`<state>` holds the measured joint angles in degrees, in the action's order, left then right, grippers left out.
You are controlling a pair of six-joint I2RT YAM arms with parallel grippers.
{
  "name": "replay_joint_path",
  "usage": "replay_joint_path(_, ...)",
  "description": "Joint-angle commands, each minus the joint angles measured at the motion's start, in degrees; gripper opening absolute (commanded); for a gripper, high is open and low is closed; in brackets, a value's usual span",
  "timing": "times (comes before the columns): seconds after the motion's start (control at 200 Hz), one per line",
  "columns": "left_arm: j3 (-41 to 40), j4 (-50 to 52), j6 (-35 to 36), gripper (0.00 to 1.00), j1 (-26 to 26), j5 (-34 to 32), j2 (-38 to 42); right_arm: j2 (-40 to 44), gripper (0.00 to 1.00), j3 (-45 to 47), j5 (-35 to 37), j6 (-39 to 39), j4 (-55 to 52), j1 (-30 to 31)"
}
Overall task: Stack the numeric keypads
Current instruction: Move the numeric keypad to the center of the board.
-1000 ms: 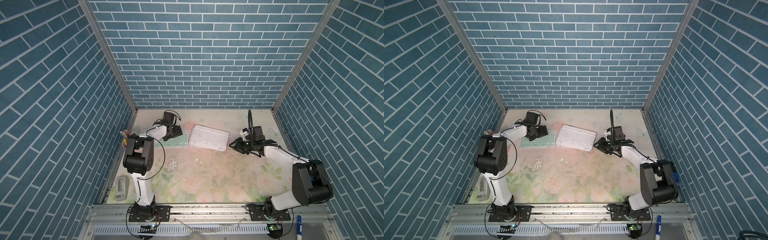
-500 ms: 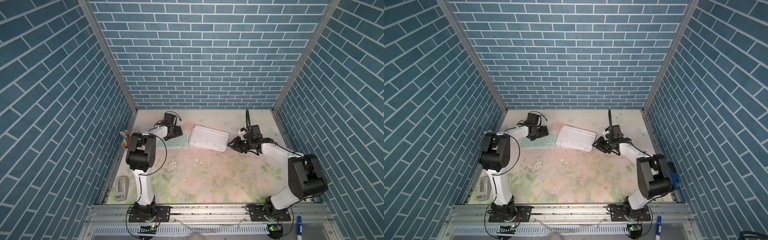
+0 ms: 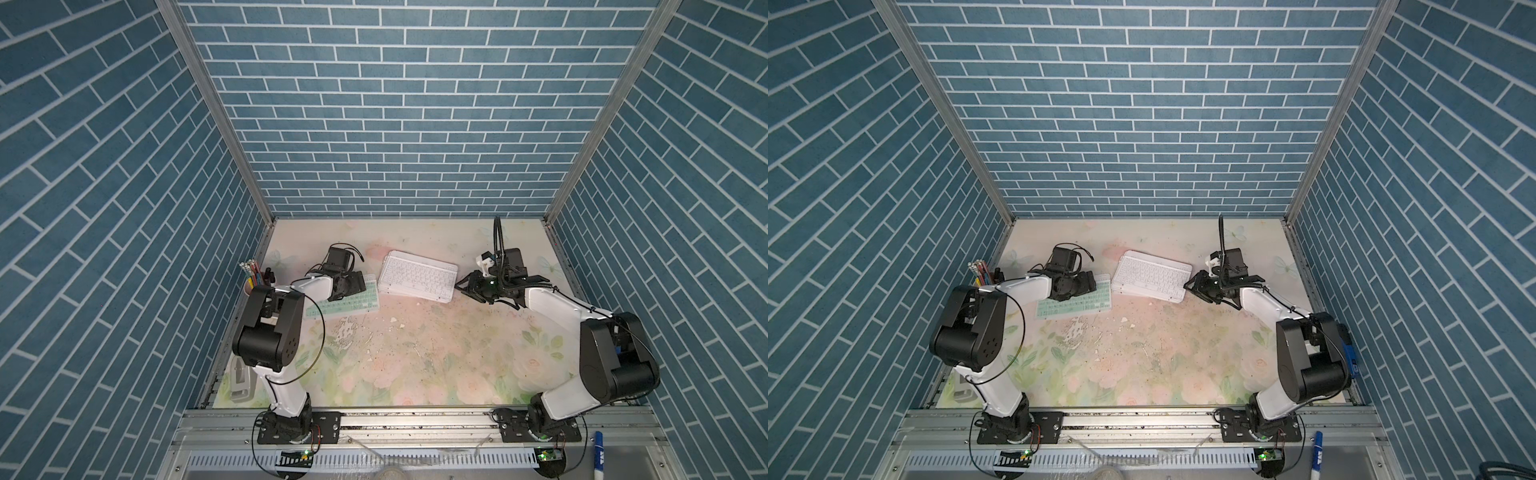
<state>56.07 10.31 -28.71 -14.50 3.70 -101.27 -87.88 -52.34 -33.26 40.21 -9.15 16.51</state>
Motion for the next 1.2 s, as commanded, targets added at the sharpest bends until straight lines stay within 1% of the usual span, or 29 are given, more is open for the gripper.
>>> replay_joint_path(0.0,-6.4,11.8,-4.8,0.86,-4.2,3.6,-2.2,1.8,0.36,0.5,-1.0,1.1,1.0,0.2)
replay_joint_path(0.14,-10.6,10.6,-8.1,0.86,-8.9,3.7,0.4,2.7,0.36,0.8,-1.3,1.7,1.5,0.3)
replay_joint_path(0.29,-12.8,10.9,-10.9,0.86,-14.0,3.1,2.5,3.4,0.36,1.6,-1.1,2.1,1.8,0.9)
replay_joint_path(0.42,-15.2,11.2,-13.3,0.86,-16.5,2.4,5.0,2.7,0.36,1.8,-0.5,1.8,2.2,2.3)
replay_joint_path(0.555,-19.5,10.0,-15.4,0.86,-16.7,2.6,8.4,-0.8,0.36,-0.7,2.2,0.0,0.9,6.2)
replay_joint_path(0.62,-20.5,10.0,-16.0,0.86,-17.7,2.7,9.5,-3.2,0.36,-2.4,2.8,-0.7,0.3,8.3)
replay_joint_path(0.755,-21.0,10.9,-18.0,0.86,-22.3,1.6,10.3,-7.5,0.36,-5.2,4.3,-0.6,1.4,12.7)
replay_joint_path(0.901,-23.3,8.4,-20.9,0.86,-25.8,2.3,10.5,-11.6,0.36,-7.6,6.6,-0.9,1.6,17.4)
replay_joint_path(1.086,-23.2,7.6,-22.7,0.86,-30.7,1.1,10.1,-14.5,0.36,-6.8,8.3,-0.6,4.3,22.2)
replay_joint_path(1.196,-23.6,8.1,-24.2,0.86,-32.1,0.3,11.2,-17.1,0.36,-7.5,9.8,-0.9,6.0,23.5)
